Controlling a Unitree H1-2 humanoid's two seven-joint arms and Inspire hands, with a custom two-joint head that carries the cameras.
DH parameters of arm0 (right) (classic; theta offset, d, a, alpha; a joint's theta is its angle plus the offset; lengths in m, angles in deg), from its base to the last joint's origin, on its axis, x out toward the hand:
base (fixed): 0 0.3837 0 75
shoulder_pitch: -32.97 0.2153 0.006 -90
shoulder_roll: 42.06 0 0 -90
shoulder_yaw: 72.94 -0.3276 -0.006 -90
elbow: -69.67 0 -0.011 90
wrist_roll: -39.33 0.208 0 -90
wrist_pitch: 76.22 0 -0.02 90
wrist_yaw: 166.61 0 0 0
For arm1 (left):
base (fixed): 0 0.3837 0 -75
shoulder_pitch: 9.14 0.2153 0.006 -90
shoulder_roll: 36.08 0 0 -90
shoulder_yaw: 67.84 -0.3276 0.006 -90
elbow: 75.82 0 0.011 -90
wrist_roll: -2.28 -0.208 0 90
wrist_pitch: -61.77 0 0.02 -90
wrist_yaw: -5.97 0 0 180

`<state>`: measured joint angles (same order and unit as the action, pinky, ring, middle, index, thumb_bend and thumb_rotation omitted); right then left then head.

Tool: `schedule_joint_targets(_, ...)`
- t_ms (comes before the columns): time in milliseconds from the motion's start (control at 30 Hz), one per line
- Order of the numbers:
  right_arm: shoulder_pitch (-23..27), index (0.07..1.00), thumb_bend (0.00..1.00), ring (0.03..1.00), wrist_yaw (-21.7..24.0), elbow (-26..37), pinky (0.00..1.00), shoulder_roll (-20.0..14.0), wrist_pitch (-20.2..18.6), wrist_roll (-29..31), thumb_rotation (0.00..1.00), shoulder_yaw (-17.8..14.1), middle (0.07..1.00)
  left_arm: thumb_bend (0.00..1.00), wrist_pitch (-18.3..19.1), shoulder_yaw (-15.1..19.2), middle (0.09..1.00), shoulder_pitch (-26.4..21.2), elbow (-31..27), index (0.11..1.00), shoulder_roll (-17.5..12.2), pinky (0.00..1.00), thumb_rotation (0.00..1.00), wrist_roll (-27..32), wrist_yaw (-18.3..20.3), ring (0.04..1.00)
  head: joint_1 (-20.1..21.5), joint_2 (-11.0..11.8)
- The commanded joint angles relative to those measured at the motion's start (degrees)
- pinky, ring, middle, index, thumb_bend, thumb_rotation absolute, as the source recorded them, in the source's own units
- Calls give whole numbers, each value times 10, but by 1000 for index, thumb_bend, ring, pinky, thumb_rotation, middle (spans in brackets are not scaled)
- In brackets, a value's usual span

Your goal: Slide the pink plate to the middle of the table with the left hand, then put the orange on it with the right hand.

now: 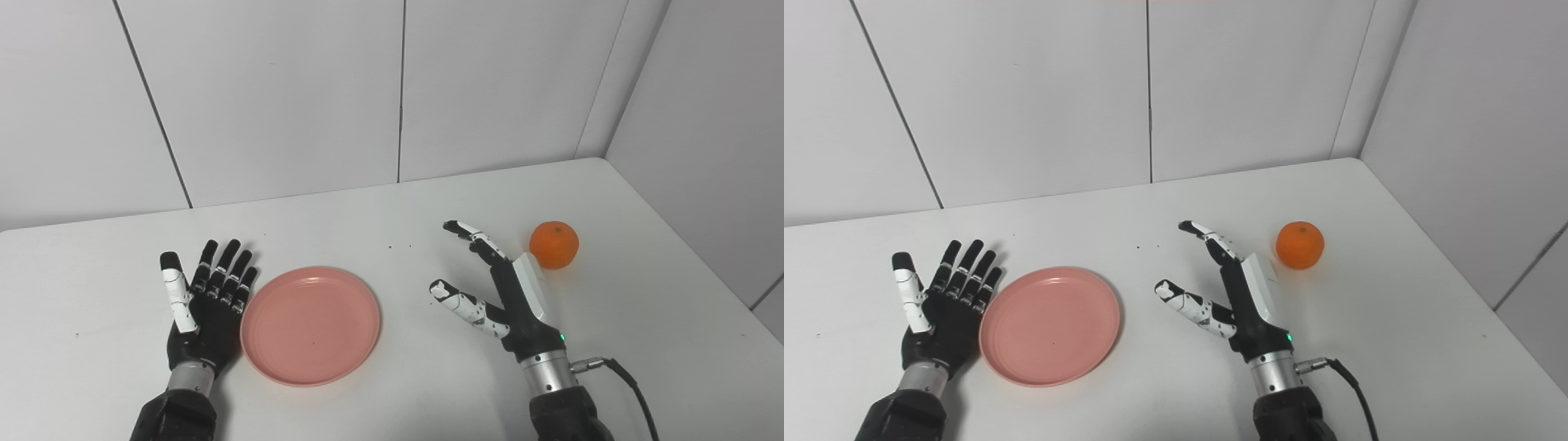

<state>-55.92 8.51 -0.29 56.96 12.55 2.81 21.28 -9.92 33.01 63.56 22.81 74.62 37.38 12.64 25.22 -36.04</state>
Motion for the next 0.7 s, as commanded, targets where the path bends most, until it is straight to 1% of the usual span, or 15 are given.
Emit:
schedule_joint_targets(0, 26, 802, 836, 825, 4, 18, 872, -15, -13, -40, 947, -3, 819, 870, 15, 1, 918, 9, 18, 970, 5, 996, 747, -9, -16, 931, 0, 1)
schedule_joint_targets(33, 30, 803, 837, 827, 7, 18, 885, -18, -16, -53, 950, -3, 819, 869, 15, 2, 919, 8, 18, 969, 5, 996, 745, -8, -16, 931, 0, 1)
schedule_joint_targets(67, 36, 805, 841, 830, 10, 18, 925, -24, -19, -67, 951, -4, 816, 868, 16, 2, 919, 8, 18, 970, 5, 995, 746, -8, -16, 931, 0, 1)
schedule_joint_targets(233, 69, 808, 843, 850, 34, 18, 976, -59, -35, -111, 974, -15, 825, 875, 17, 1, 913, 8, 16, 973, 2, 987, 755, -9, -15, 929, 0, 0)
schedule_joint_targets(367, 91, 799, 832, 854, 41, 10, 963, -87, -35, -138, 980, -26, 827, 866, 20, 2, 918, 8, 14, 978, 1, 988, 755, -8, -16, 929, 0, 0)
schedule_joint_targets(467, 107, 800, 841, 862, 55, 4, 984, -107, -43, -152, 995, -33, 828, 865, 20, -1, 922, 8, 15, 984, -2, 983, 762, -11, -13, 927, 1, -1)
schedule_joint_targets(600, 127, 804, 836, 867, 74, -8, 983, -129, -53, -176, 1000, -42, 828, 863, 20, -3, 923, 8, 16, 982, -4, 986, 764, -10, -11, 930, 1, -2)
schedule_joint_targets(667, 138, 805, 838, 874, 81, -19, 976, -140, -54, -178, 1000, -47, 831, 863, 21, -3, 922, 7, 15, 979, -3, 990, 766, -9, -11, 933, 1, -2)
